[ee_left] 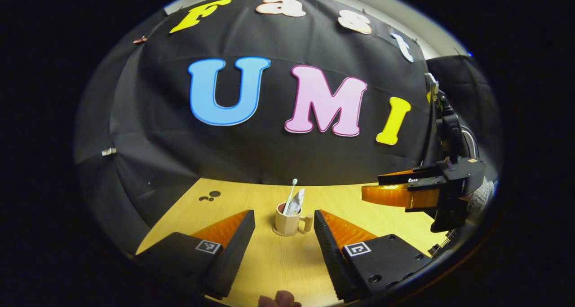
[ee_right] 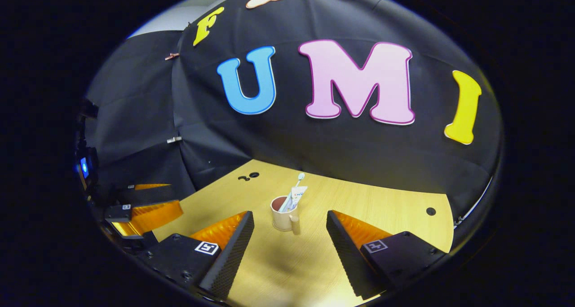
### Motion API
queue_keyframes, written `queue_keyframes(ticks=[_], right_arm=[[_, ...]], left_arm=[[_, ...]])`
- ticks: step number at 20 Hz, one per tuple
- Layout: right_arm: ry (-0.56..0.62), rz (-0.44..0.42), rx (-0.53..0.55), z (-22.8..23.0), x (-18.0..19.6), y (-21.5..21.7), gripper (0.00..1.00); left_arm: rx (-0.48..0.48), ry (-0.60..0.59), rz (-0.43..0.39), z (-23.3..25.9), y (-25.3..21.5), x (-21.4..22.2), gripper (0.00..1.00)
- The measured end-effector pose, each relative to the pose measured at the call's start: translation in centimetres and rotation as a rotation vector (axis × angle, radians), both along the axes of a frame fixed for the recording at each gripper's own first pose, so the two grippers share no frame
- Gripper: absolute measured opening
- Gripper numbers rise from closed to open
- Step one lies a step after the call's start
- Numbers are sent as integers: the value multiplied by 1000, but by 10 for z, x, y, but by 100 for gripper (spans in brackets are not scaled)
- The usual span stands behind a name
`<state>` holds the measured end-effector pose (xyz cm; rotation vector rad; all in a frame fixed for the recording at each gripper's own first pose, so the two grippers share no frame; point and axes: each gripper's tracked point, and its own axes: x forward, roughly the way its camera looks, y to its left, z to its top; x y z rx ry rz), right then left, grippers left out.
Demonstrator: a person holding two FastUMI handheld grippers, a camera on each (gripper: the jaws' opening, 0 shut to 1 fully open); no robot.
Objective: Put the toothbrush and toothpaste on the desktop into the cup, then pick up the cup and place it on the coaster on the desktop.
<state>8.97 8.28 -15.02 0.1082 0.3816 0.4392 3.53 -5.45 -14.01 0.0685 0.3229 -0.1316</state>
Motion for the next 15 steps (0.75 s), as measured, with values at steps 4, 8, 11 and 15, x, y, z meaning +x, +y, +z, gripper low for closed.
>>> queue_keyframes(ticks=[4,8,11,15], right_arm=[[-39,-46,-9,20,-29,-10,99],[-83,-92,-27,41,-46,-22,99],[-109,-117,-22,51,-56,-28,99],[-156,-112,-54,62,-67,-31,99]], left_arm=[[27,-76,-59,32,-17,-3,85],[5,-128,-115,56,-36,-9,86],[4,-161,-131,67,-45,-16,87],[14,-184,-123,73,-48,-23,89]])
